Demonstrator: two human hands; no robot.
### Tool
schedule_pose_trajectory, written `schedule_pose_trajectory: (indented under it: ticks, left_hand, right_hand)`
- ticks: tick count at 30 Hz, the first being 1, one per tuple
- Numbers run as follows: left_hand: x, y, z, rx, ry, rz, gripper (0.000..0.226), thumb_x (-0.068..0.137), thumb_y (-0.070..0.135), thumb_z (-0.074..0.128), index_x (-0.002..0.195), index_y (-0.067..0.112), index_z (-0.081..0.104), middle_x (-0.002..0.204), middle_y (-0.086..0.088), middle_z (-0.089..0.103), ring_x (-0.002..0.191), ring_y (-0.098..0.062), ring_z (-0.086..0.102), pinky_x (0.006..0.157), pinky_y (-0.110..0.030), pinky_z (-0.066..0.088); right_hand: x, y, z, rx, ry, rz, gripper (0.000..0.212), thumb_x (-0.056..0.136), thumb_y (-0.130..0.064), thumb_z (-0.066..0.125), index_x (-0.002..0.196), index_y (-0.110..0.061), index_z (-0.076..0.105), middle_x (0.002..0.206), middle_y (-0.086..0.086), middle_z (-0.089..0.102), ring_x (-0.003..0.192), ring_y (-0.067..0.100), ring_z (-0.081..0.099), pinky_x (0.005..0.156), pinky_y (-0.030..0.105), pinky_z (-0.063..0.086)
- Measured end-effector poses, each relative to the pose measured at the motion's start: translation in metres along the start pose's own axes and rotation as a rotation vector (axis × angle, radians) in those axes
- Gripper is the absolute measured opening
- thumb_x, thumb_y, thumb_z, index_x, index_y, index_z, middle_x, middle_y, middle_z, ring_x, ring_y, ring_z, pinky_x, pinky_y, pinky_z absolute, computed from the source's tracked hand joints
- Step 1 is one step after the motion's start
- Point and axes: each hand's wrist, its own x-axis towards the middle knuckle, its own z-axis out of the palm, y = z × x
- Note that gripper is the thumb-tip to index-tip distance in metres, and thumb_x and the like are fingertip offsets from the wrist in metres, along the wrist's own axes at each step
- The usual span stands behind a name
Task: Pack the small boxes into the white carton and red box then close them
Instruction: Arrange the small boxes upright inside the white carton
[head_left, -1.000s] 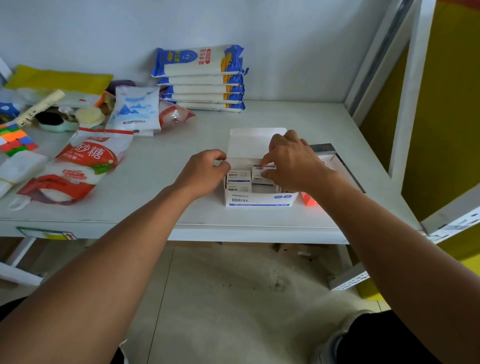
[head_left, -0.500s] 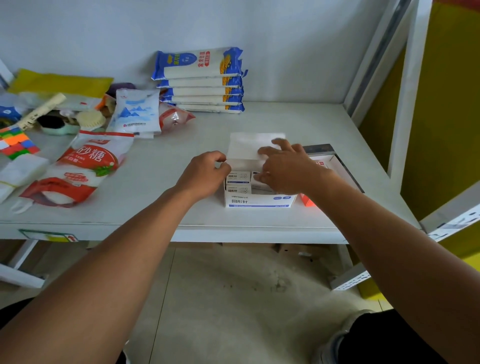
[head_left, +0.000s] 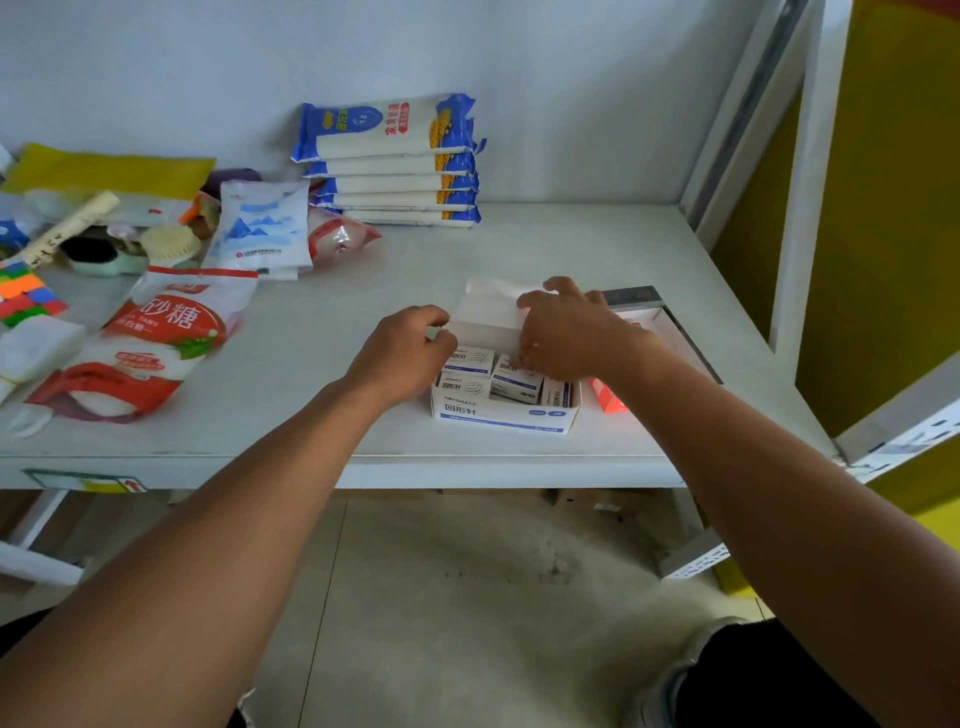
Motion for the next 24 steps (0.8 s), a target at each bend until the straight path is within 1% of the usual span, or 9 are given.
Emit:
schedule_pose_trajectory:
  ticks: [3, 5, 8, 12, 14, 16, 19, 21, 24]
  left_hand:
    - [0.0, -0.002, 0.0, 0.007, -0.002, 0.013, 0.038, 0.093, 0.027, 0.048, 0.129, 0.016, 0.057, 0.128, -0.003, 0.061, 0.101, -0.018, 0.061, 0.082, -0.026, 0.043]
    - [0.001, -0.003, 0.0, 0.01, -0.008, 0.02, 0.038, 0.093, 0.027, 0.048, 0.127, 0.016, 0.057, 0.125, -0.004, 0.063, 0.101, -0.019, 0.062, 0.082, -0.029, 0.047]
    - [0.0, -0.002, 0.0, 0.007, -0.003, 0.014, 0.039, 0.092, 0.026, 0.047, 0.128, 0.015, 0.057, 0.126, -0.006, 0.062, 0.104, -0.021, 0.062, 0.086, -0.031, 0.047]
    - [-0.001, -0.001, -0.002, 0.018, 0.026, 0.008, 0.039, 0.092, 0.025, 0.049, 0.128, 0.012, 0.058, 0.132, -0.006, 0.059, 0.112, -0.022, 0.059, 0.092, -0.028, 0.043]
    - [-0.003, -0.001, -0.004, 0.029, 0.024, 0.01, 0.038, 0.093, 0.025, 0.049, 0.127, 0.013, 0.058, 0.132, -0.006, 0.059, 0.111, -0.022, 0.059, 0.093, -0.029, 0.044]
    - [-0.005, 0.0, -0.004, 0.038, 0.023, 0.02, 0.036, 0.093, 0.025, 0.048, 0.125, 0.013, 0.06, 0.128, -0.007, 0.061, 0.107, -0.024, 0.061, 0.091, -0.033, 0.047]
    - [-0.008, 0.002, -0.001, 0.077, 0.045, 0.02, 0.033, 0.094, 0.025, 0.046, 0.122, 0.014, 0.06, 0.123, -0.007, 0.063, 0.102, -0.025, 0.062, 0.089, -0.039, 0.05]
    - [-0.008, 0.004, 0.001, 0.105, 0.057, 0.004, 0.035, 0.093, 0.026, 0.044, 0.122, 0.014, 0.059, 0.124, -0.007, 0.062, 0.103, -0.025, 0.061, 0.09, -0.041, 0.05]
    - [-0.008, 0.005, 0.001, 0.137, 0.066, -0.018, 0.033, 0.091, 0.027, 0.042, 0.116, 0.015, 0.061, 0.12, -0.006, 0.063, 0.101, -0.027, 0.06, 0.088, -0.043, 0.05]
  right_hand:
    - [-0.005, -0.004, 0.001, 0.036, 0.202, -0.049, 0.035, 0.082, -0.052, 0.061, 0.1, -0.023, 0.071, 0.126, -0.001, 0.057, 0.125, 0.023, 0.038, 0.099, 0.049, 0.039]
    - [-0.008, -0.003, 0.001, 0.053, 0.132, -0.056, 0.044, 0.074, -0.064, 0.061, 0.096, -0.027, 0.072, 0.125, -0.003, 0.055, 0.126, 0.023, 0.036, 0.099, 0.049, 0.035]
    - [-0.009, -0.003, 0.002, -0.002, 0.041, -0.043, 0.052, 0.067, -0.065, 0.068, 0.106, -0.031, 0.07, 0.126, -0.001, 0.053, 0.126, 0.026, 0.036, 0.1, 0.05, 0.033]
    - [-0.009, -0.006, 0.005, 0.032, 0.183, -0.059, 0.051, 0.07, -0.049, 0.076, 0.117, -0.03, 0.067, 0.126, -0.001, 0.056, 0.12, 0.025, 0.043, 0.094, 0.044, 0.041]
    - [-0.01, -0.006, 0.002, 0.076, 0.238, -0.045, 0.046, 0.07, -0.05, 0.077, 0.108, -0.027, 0.067, 0.118, 0.0, 0.059, 0.111, 0.024, 0.049, 0.089, 0.042, 0.046]
    - [-0.015, -0.003, -0.008, 0.135, 0.287, 0.012, 0.039, 0.074, -0.057, 0.072, 0.09, -0.021, 0.067, 0.098, -0.001, 0.062, 0.097, 0.022, 0.054, 0.079, 0.039, 0.051]
    - [-0.025, 0.001, -0.028, 0.061, 0.191, 0.091, 0.049, 0.077, -0.064, 0.063, 0.08, -0.016, 0.064, 0.079, -0.003, 0.058, 0.09, 0.021, 0.052, 0.071, 0.036, 0.045]
    - [-0.032, -0.004, -0.035, -0.04, 0.07, 0.125, 0.05, 0.074, -0.067, 0.064, 0.082, -0.019, 0.055, 0.081, -0.002, 0.054, 0.09, 0.022, 0.045, 0.072, 0.036, 0.037]
    - [-0.031, -0.014, -0.034, -0.11, -0.062, 0.167, 0.052, 0.069, -0.066, 0.069, 0.083, -0.021, 0.046, 0.084, -0.001, 0.05, 0.092, 0.023, 0.041, 0.074, 0.037, 0.035]
